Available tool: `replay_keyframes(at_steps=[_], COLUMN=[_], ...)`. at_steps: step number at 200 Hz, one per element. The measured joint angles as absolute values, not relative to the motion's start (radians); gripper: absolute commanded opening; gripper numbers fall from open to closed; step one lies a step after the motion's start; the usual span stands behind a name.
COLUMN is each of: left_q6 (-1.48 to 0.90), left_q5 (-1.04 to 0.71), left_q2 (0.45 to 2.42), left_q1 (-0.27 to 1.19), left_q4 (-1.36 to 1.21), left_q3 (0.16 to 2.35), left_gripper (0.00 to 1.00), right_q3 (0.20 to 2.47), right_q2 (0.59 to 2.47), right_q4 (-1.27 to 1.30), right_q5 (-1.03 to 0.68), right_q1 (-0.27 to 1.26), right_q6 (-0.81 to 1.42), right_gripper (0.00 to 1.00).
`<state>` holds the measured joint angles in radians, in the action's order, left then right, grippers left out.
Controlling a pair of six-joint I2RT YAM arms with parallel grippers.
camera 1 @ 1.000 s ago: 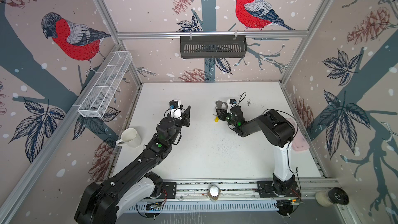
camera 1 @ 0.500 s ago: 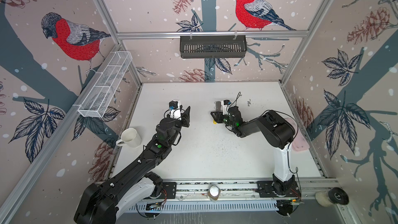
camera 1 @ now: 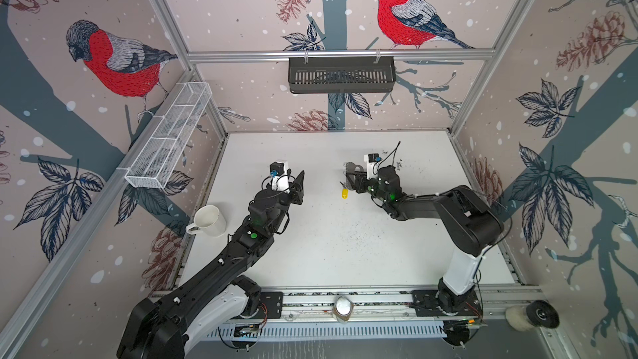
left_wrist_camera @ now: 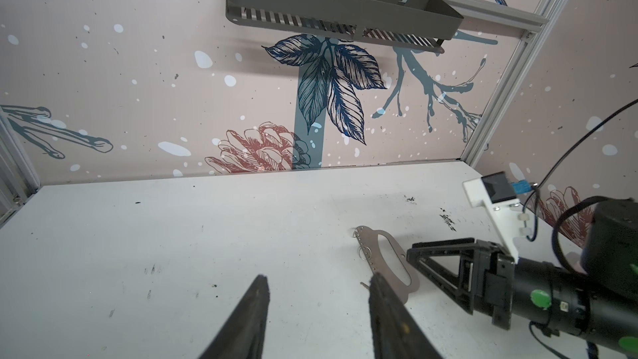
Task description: Put the keys on the keyring
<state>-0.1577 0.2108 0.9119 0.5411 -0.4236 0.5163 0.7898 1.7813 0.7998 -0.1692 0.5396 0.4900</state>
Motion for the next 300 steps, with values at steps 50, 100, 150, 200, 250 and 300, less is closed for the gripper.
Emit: replay_keyframes(at_steps=[50,100,150,200,250,300], left_q6=[-0.139,-0.078,-0.019,0.001,0.004,-0.039], left_q5=[0.241,0.31,0.346,0.352,0.345,0.338], left_q2=[0.911,0.931,0.978,0.995,1.041,1.052], left_q1=[0.541,0.541,0.54,0.538,0.524,0.45], left_q4=[-0.395,-0.32,-0.267,-0.258,-0.215,-0.148], left_q3=[0.525,0.63,0.723,0.761,0.826,0.853], left_gripper=[0.53,0.58,0.67,0.82,0.98,0.98], right_q3=[0.739,0.691,0.601,0.562,0.556,0.578], right_q2=[1.527,1.335,1.147,1.025,1.003,1.019], right_q4=[0.63,0.493,0.419,0.379,0.356,0.315], right_q5=[-0.009,0.047,0.063,0.044,-0.007,0.007], right_q1=[0.494,0.36,0.196,0.057,-0.019,-0.083], right_q6=[0.341,0.284,0.267,0.287,0.32,0.366], right_gripper=[0.64,0.69,0.84,0.91,1.0,1.0])
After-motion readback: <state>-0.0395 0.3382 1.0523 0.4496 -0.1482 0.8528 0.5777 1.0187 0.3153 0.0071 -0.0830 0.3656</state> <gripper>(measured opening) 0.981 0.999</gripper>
